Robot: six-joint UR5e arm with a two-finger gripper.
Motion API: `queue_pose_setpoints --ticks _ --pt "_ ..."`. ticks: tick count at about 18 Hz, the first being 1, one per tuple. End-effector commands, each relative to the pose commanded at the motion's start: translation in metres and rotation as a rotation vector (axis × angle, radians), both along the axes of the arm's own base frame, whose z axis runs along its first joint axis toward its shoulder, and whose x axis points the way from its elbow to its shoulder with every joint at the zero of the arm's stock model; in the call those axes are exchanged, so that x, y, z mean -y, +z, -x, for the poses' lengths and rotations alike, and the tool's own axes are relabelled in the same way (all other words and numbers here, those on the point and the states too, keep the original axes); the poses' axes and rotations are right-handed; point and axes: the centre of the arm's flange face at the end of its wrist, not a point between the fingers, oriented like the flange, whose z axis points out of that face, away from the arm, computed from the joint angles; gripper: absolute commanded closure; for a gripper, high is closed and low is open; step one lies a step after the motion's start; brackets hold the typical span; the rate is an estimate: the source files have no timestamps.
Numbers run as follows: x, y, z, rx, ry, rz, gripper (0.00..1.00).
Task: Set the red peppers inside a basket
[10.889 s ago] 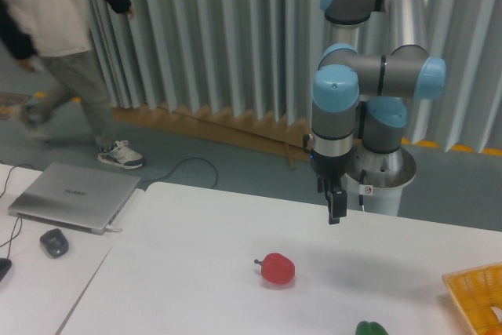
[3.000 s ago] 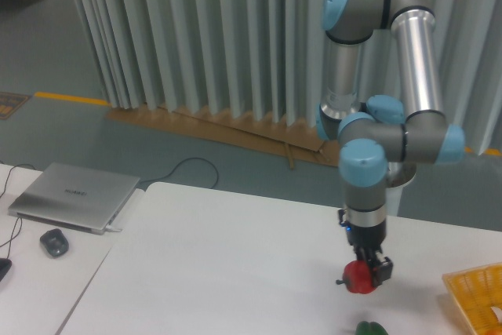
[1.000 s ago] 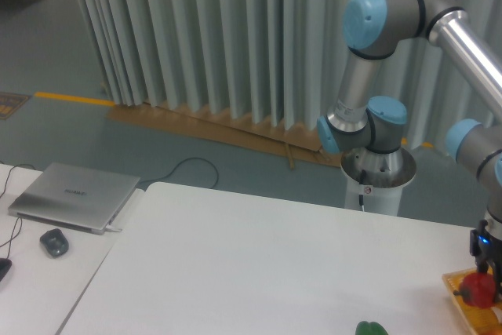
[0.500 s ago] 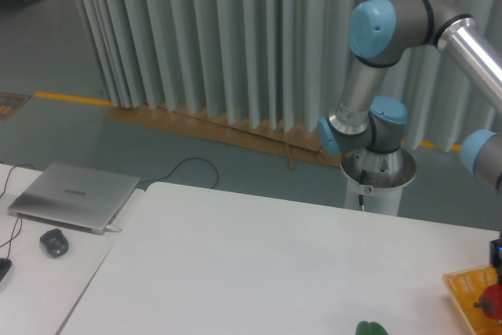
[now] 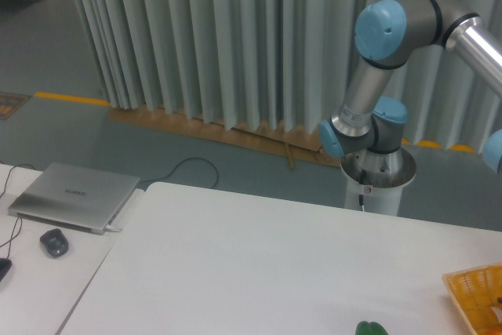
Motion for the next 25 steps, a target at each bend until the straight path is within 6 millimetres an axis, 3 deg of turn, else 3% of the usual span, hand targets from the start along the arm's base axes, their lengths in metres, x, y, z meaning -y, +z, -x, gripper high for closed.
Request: queue_pose_setpoints --ticks 3,4,11,17,20,24,25 --pt "-0.001 -0.001 -0.001 -0.001 -0.001 0.001 0.12" --pt "-0.001 0.0 0.0 -0.002 -0.003 0.001 0.0" --pt "-0.003 0.007 -0.004 -0.011 -0.01 -0.01 0.0" --pt "-0.042 0.01 -0.031 -0.017 -0.046 -0.021 0.0" --pt "-0.07 0.023 -0.055 -0.038 -0.017 -0.042 0.0" --pt "-0.094 0.029 -0.082 -0.043 -0.055 -0.045 0.0" --pt "-0.096 0.039 -0.093 -0.048 -0.057 -0.049 0.0"
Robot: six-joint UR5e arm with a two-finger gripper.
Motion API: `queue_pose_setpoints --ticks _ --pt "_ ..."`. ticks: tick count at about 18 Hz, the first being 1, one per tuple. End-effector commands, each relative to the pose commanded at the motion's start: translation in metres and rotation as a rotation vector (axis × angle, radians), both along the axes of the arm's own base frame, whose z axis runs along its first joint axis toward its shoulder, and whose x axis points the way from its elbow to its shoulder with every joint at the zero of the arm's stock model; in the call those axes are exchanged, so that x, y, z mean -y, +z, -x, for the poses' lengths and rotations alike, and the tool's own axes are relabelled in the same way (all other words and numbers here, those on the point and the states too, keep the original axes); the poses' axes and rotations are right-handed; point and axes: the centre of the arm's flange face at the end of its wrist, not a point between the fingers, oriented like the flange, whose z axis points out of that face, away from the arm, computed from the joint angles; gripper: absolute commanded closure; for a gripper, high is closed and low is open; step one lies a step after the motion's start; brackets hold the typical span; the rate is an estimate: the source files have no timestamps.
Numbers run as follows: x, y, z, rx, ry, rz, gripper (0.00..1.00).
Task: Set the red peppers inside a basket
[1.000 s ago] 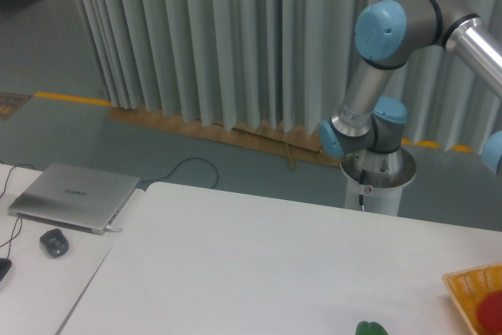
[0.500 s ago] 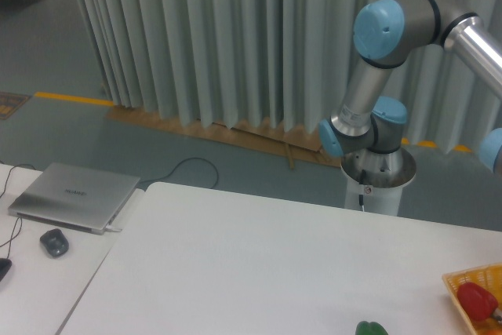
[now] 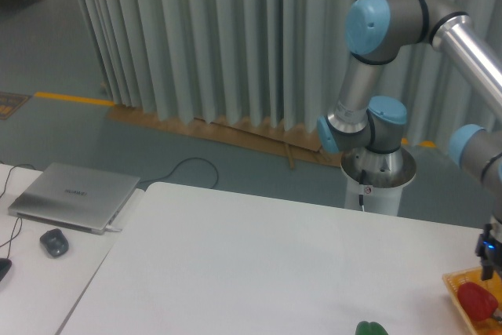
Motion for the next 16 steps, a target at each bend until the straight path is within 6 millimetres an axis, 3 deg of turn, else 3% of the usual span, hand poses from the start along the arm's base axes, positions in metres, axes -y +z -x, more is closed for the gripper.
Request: queue_pose_setpoints --ticks 5,11,16 --pt "-0.036 -0.007 -0.063 0.08 -0.002 0.04 0.0" --pt "-0.04 0.025 -0.132 0.135 -0.008 0.008 0.0" --pt "-0.041 0.028 -0.172 0.167 -0.024 0.009 0.0"
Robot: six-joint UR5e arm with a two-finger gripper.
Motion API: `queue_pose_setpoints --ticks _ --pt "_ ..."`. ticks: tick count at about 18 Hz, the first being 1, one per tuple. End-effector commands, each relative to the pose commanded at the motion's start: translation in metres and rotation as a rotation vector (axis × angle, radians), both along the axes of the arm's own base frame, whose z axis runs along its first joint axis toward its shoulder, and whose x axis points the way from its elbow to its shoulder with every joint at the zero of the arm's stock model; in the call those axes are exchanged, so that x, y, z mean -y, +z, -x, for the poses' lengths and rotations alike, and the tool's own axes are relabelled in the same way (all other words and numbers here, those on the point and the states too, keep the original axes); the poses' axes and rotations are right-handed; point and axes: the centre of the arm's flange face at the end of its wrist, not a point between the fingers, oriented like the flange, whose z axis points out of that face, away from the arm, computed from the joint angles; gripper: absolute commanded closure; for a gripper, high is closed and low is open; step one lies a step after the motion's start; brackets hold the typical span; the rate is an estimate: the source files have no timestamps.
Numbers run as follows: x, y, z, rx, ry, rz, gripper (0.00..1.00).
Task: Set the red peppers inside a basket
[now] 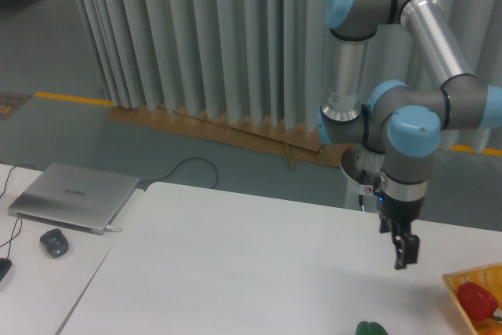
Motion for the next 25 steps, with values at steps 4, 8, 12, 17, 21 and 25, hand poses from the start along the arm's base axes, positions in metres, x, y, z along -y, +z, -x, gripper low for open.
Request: queue_pose_setpoints --ticks 4,8,12,17,21,25 --pt "-0.008 -0.001 -0.031 0.021 0.02 -0.003 0.0" --pt "0.0 0.015 -0.053 0.02 -0.006 0.012 0.0" --pt "0.004 0.015 -0.052 0.041 -0.006 0.047 0.0" --pt "0.014 0.018 -0.055 0.037 -0.007 0.089 0.0" --pt "0.02 0.025 -0.061 0.028 -0.009 0.082 0.0" --pt "0.021 0.027 -0.065 0.028 -0.009 0.078 0.0"
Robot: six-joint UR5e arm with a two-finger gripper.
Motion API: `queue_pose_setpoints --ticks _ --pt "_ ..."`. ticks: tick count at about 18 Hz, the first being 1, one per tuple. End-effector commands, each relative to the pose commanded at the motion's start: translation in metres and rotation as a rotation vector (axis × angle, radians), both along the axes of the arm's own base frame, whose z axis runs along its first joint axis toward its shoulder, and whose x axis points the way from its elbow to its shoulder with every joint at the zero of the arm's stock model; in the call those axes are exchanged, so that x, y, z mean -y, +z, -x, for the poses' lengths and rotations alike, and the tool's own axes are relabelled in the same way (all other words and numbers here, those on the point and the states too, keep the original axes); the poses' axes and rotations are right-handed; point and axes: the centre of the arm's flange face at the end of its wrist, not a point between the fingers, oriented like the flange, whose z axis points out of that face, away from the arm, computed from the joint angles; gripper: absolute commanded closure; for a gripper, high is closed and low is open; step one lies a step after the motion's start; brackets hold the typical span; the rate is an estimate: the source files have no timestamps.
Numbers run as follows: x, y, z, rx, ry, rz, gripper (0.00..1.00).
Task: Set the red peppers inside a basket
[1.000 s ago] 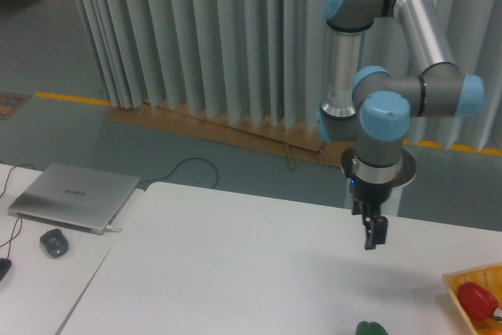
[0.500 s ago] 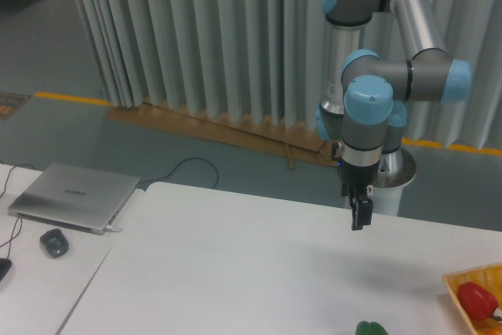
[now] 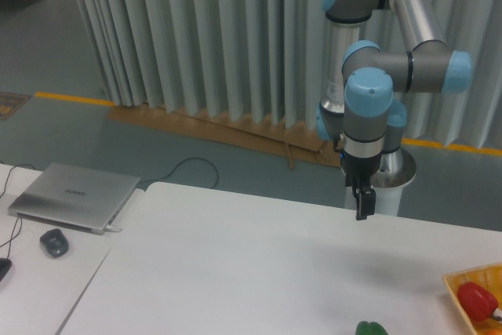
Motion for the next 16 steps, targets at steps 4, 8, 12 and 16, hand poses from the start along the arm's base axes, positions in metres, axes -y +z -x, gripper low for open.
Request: queue_pose_setpoints --ticks 4,8,12,16 --pt "-0.002 0.002 0.0 0.001 -0.001 -0.011 0.0" --pt "-0.009 0.004 0.002 -0.005 -0.002 -0.036 0.0" --pt "-0.01 0.009 0.004 -0.014 -0.002 -0.059 0.0" --pt "-0.009 0.005 0.004 -0.009 -0.001 -0.053 0.0"
